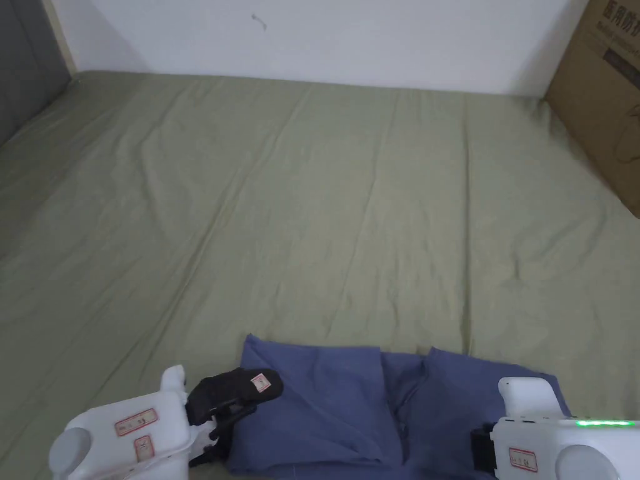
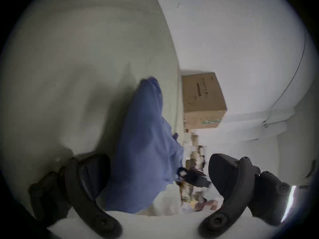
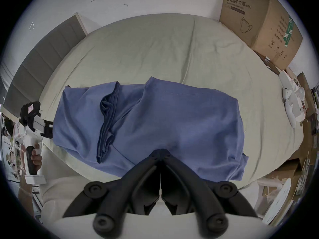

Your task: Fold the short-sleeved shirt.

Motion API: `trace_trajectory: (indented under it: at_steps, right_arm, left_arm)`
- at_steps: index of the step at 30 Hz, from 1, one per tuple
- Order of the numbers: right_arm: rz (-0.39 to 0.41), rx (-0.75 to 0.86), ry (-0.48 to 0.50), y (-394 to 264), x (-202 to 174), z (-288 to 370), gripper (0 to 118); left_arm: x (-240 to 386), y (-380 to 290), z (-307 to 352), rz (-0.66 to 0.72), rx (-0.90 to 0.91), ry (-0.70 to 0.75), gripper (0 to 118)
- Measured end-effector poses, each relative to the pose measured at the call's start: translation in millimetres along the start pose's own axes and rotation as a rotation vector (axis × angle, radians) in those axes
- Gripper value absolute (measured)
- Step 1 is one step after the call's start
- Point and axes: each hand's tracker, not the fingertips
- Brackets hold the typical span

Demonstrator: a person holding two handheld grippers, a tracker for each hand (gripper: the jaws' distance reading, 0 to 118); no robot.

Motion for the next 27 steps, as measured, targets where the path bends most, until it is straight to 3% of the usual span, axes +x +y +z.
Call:
trace_trajectory:
  at_steps: [1, 2, 3, 4, 6, 10, 18, 27]
  right_arm:
    - [-0.012, -0.001, -0.001, 0, 2, -1, 0]
    - [-0.022, -0.003, 0.001, 1, 4, -1, 0]
    - [-0.030, 0.000, 0.005, 1, 4, -1, 0]
    - [-0.036, 0.002, 0.008, 2, 5, 0, 0]
    - [-0.034, 0.001, 0.014, 3, 4, 2, 0]
    - [-0.032, 0.010, -0.004, 7, 7, 2, 0]
    - [-0.049, 0.027, 0.008, 9, 8, 4, 0]
    - [-0.058, -0.001, 0.014, -2, 15, -7, 0]
  left_arm:
    - [2, -1, -4, -0.003, -0.007, 0.046, 106]
    - [4, 0, -3, -0.034, -0.019, 0.127, 73]
    - [-1, 2, -4, -0.042, -0.049, 0.216, 26]
    - [-7, 2, -2, -0.031, -0.046, 0.251, 18]
    - [-8, 4, 10, -0.004, -0.041, 0.099, 18]
    - [1, 7, 29, -0.081, -0.038, 0.158, 18]
    - [-15, 29, 103, -0.057, 0.074, 0.255, 18]
    - [22, 34, 150, -0.122, 0.141, 0.384, 18]
